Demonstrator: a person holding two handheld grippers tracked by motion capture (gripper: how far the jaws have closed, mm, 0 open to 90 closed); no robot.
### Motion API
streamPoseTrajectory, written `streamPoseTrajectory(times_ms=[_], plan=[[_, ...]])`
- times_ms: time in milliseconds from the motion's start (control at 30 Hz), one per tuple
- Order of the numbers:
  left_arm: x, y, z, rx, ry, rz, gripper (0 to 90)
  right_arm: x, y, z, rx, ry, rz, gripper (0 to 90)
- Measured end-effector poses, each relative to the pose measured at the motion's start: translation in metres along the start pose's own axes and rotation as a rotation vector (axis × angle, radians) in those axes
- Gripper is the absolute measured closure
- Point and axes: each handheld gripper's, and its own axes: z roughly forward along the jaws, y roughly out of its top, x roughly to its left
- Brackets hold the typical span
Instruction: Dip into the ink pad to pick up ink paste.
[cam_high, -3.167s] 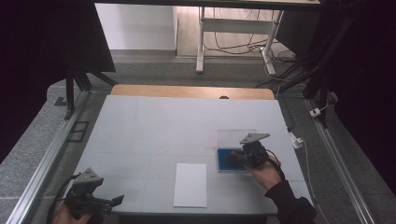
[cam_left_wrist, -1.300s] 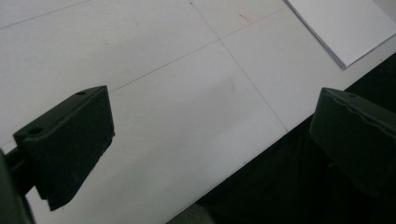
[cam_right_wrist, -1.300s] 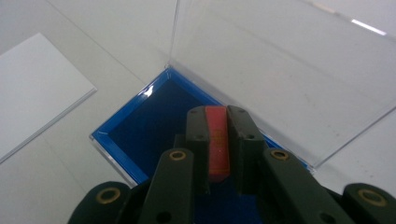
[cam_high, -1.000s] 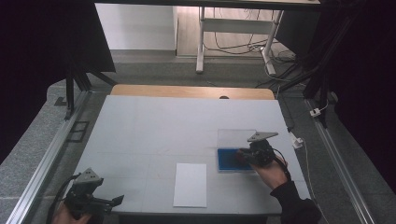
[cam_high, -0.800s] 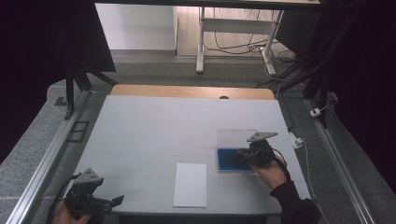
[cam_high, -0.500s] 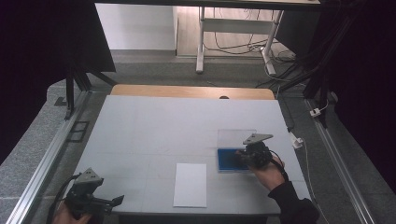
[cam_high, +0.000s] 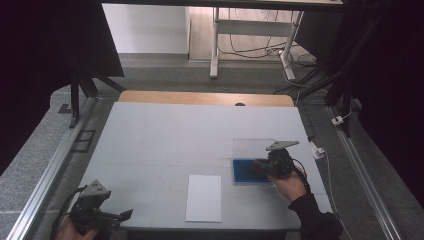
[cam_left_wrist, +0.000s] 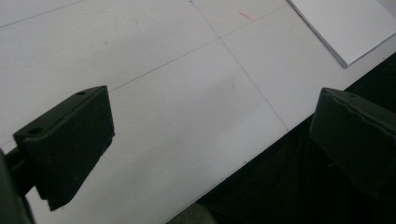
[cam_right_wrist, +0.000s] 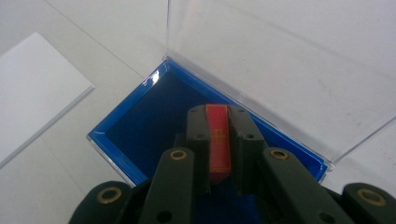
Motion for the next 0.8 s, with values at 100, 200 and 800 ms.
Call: streamPoseTrajectory(times_ms=[100,200,800], plan=[[0.0,0.0,0.0,0.0,0.002,0.001,0.0,0.003,0.001,0.0,0.005,-0.016,-0.02,80.2],[0.0,0.0,0.0,0.001,0.002,0.001,0.0,0.01,0.002,0.001,0.011,-0.049,-0.069,80.1],[0.0,0.0,0.0,0.001,0.001,0.003,0.0,0.013,0.002,-0.001,0.005,-0.061,-0.076,79.7]])
